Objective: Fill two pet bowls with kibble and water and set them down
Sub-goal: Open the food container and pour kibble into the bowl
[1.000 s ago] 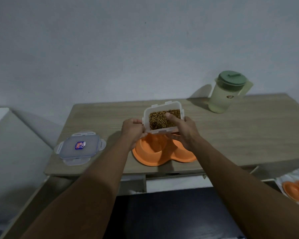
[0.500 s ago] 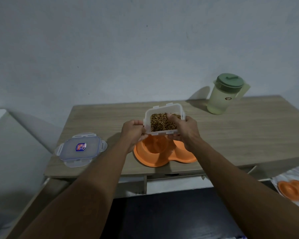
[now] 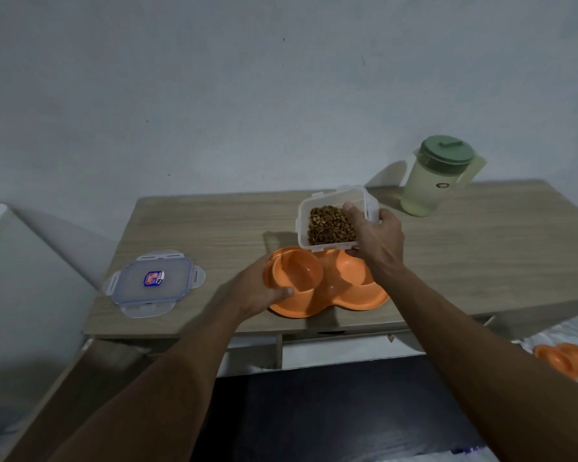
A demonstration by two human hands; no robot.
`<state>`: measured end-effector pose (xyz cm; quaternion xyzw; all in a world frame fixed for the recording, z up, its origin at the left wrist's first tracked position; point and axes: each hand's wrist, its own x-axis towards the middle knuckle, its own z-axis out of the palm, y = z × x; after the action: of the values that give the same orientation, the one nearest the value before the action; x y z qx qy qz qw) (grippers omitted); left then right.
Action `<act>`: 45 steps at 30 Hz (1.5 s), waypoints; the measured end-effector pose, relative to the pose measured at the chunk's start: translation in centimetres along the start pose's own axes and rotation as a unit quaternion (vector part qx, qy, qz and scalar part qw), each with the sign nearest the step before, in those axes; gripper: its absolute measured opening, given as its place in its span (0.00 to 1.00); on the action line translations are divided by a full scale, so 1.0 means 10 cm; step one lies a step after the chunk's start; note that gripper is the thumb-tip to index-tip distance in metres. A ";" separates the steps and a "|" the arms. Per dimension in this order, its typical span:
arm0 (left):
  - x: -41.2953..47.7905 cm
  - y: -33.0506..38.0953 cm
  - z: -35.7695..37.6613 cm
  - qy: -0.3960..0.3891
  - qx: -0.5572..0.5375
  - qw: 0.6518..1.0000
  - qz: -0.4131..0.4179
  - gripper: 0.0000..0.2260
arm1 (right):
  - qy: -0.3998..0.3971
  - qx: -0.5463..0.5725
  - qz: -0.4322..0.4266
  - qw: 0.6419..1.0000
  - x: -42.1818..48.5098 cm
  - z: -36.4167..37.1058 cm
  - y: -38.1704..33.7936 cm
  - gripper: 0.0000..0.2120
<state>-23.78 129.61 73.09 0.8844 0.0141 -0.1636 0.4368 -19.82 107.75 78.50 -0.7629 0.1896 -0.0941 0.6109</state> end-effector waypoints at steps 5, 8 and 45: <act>-0.01 -0.15 0.12 -0.007 0.124 0.992 0.007 0.46 | 0.014 -0.079 -0.068 0.994 -0.03 -0.01 0.07 0.23; -0.01 -0.18 0.18 0.017 0.146 0.989 0.003 0.46 | 0.016 -0.074 -0.059 0.995 -0.02 0.00 0.08 0.25; 0.12 -0.20 0.15 -0.007 0.171 0.985 0.032 0.42 | 0.026 -0.044 -0.042 0.998 -0.13 -0.03 0.12 0.20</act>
<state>-23.34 129.55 70.39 0.9449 -0.0455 -0.1554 0.2844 -21.35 107.83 77.56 -0.7934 0.1774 -0.1309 0.5674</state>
